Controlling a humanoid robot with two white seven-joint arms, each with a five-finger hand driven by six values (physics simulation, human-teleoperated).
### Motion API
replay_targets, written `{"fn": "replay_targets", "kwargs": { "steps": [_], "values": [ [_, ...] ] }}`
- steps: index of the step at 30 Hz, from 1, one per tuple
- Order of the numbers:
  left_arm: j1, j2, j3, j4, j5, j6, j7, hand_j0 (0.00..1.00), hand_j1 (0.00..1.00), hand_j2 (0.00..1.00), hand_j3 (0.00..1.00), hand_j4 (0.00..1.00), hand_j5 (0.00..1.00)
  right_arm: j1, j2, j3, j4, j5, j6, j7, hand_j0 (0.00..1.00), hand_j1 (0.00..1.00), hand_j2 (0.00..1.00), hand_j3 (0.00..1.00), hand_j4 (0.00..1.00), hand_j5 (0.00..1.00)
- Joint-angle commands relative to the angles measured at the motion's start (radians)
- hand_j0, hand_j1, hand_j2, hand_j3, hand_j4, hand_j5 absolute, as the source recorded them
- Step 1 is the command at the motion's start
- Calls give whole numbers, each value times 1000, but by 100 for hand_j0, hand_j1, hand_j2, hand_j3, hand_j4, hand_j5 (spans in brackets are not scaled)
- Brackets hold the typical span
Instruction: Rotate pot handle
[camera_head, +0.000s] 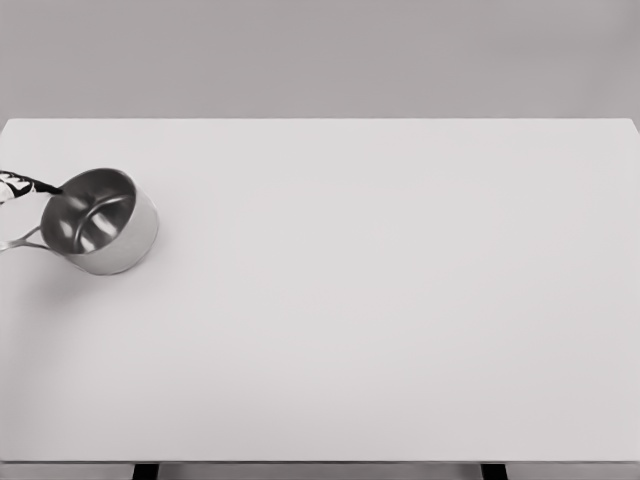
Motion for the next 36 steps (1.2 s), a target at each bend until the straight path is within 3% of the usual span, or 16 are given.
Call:
{"fn": "replay_targets", "kwargs": {
  "steps": [1,11,13,16,22,27,30,33,36],
  "values": [
    [-2,-1,0,1,3,2,0,100,100,100,100,100,100,0,0,0,0,0,-1,-1,100,100,100,100,100,100],
    [-51,1,0,-10,37,2,0,100,100,100,100,100,100,0,0,0,0,0,-1,-1,100,100,100,100,100,100],
    [-51,1,0,-15,80,2,0,100,100,100,100,100,100,0,0,0,0,0,1,1,100,100,100,100,100,100],
    [-48,1,-10,-15,224,2,0,100,100,100,100,100,100,0,0,0,0,0,-1,1,100,100,100,100,100,100],
    [-49,-4,-15,-61,267,2,0,100,100,100,100,100,100,0,0,0,0,0,1,1,100,100,100,100,100,100],
    [-100,-60,-18,-47,252,2,0,100,100,100,100,100,100,0,0,0,0,0,1,1,100,100,100,100,100,100],
    [-147,-126,-18,13,181,2,0,100,100,100,100,100,100,0,0,0,0,0,1,-1,100,100,100,100,100,100],
    [-193,-163,-18,90,174,2,0,100,100,100,100,100,100,0,0,0,0,0,-1,1,100,100,100,100,100,100],
    [-207,-166,-19,105,166,2,0,100,100,100,100,100,100,0,0,0,0,0,1,1,100,100,100,100,100,100]
  ]
}}
